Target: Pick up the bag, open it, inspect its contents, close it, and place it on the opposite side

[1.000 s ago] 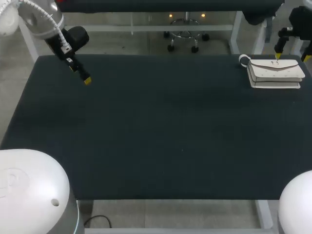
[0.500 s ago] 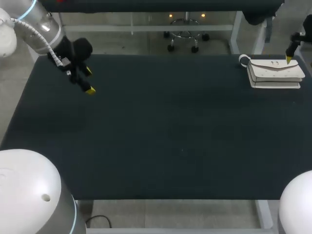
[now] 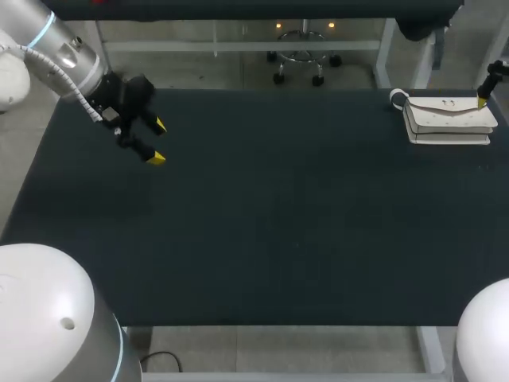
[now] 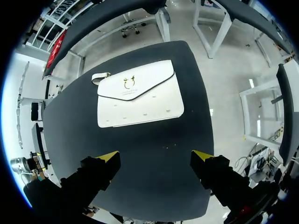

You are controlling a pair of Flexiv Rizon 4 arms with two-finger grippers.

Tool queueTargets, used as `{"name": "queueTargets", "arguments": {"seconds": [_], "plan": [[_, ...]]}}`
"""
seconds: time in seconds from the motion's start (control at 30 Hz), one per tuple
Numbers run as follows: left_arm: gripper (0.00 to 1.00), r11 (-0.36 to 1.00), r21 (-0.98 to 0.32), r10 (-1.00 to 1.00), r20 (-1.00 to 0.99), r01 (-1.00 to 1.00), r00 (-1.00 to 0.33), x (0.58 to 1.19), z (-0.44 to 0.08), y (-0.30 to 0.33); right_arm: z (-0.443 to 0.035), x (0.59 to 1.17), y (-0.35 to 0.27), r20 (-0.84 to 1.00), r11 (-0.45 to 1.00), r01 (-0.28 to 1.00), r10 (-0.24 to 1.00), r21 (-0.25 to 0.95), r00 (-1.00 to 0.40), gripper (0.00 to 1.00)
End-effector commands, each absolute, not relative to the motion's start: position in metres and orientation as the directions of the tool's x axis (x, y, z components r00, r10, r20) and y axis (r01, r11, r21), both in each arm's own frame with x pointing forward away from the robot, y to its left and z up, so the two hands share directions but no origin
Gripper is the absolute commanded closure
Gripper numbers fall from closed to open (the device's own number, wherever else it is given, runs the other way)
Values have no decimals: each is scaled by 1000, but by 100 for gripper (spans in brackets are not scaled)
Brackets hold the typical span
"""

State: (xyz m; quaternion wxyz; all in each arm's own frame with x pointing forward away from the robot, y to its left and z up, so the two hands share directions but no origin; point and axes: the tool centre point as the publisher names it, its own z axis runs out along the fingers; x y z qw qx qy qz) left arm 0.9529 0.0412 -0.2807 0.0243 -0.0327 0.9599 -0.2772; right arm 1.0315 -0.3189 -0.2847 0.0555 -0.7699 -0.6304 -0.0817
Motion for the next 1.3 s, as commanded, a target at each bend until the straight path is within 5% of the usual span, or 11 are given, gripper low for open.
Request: {"name": "queueTargets", "arguments": {"seconds": [0.03,1.23,1.27,1.3], "plan": [[0,838,-544,-52,-16,-35,-999,961,-291,31,-292,1038,-326,208,-208,978,957,11,201,0],[0,834,-548,53,-44,69,-998,969,-323,-7,-334,1090,-358,231,-221,975,949,12,212,0],[0,834,-548,53,-44,69,-998,969,-323,-7,-335,1091,-357,232,-220,975,949,12,211,10],[0,834,-548,53,-44,69,-998,969,-323,-7,-335,1091,-356,233,-217,976,950,12,208,35]]}}
